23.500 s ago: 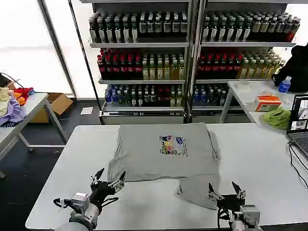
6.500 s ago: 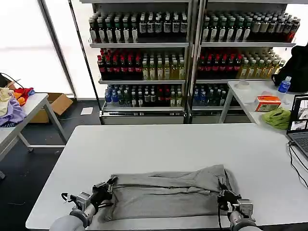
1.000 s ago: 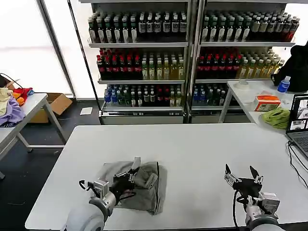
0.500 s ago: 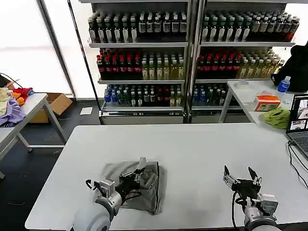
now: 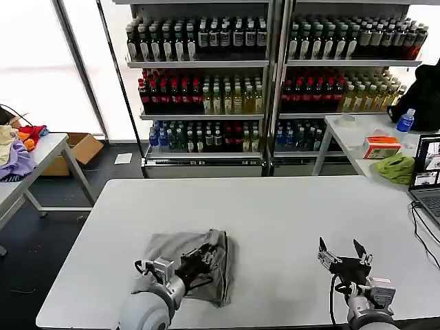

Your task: Fold and organize the clothes.

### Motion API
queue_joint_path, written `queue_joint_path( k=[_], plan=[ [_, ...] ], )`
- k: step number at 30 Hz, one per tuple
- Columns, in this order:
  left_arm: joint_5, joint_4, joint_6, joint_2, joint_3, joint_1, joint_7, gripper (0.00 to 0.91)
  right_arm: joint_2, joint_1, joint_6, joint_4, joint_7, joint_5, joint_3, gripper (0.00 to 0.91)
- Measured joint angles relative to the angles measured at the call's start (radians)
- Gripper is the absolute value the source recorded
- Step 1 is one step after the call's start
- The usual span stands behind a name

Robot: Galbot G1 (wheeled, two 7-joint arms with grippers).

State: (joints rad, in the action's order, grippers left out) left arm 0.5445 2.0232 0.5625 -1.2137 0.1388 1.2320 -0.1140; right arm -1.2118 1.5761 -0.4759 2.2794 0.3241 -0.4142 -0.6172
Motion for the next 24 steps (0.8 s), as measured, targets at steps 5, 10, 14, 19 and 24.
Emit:
queue_joint_path(
  k=[5, 10, 14, 19, 24],
  plan=[
    [0.056, 0.022, -0.007, -0.037, -0.011, 0.024, -0.005, 0.907, 0.002, -0.002, 0.002, -0.003, 0.006, 0.0, 0.002, 0.907],
    [0.129, 0.069, -0.028, -0.067, -0.012, 0.033, -0.027, 0.907, 0.011, -0.006, 0.004, -0.002, 0.007, -0.001, 0.008, 0.907],
    [0.173, 0.113, -0.036, -0.062, 0.02, 0.031, -0.056, 0.907, 0.023, -0.014, 0.003, -0.002, 0.006, -0.007, 0.016, 0.907],
    [0.202, 0.132, -0.033, -0.022, 0.105, 0.048, -0.079, 0.907, 0.044, -0.031, 0.004, -0.013, 0.003, -0.018, 0.03, 0.907],
    [0.213, 0.129, -0.027, 0.015, 0.201, 0.079, -0.09, 0.907, 0.066, -0.052, 0.001, -0.028, 0.002, -0.033, 0.044, 0.907]
  ],
)
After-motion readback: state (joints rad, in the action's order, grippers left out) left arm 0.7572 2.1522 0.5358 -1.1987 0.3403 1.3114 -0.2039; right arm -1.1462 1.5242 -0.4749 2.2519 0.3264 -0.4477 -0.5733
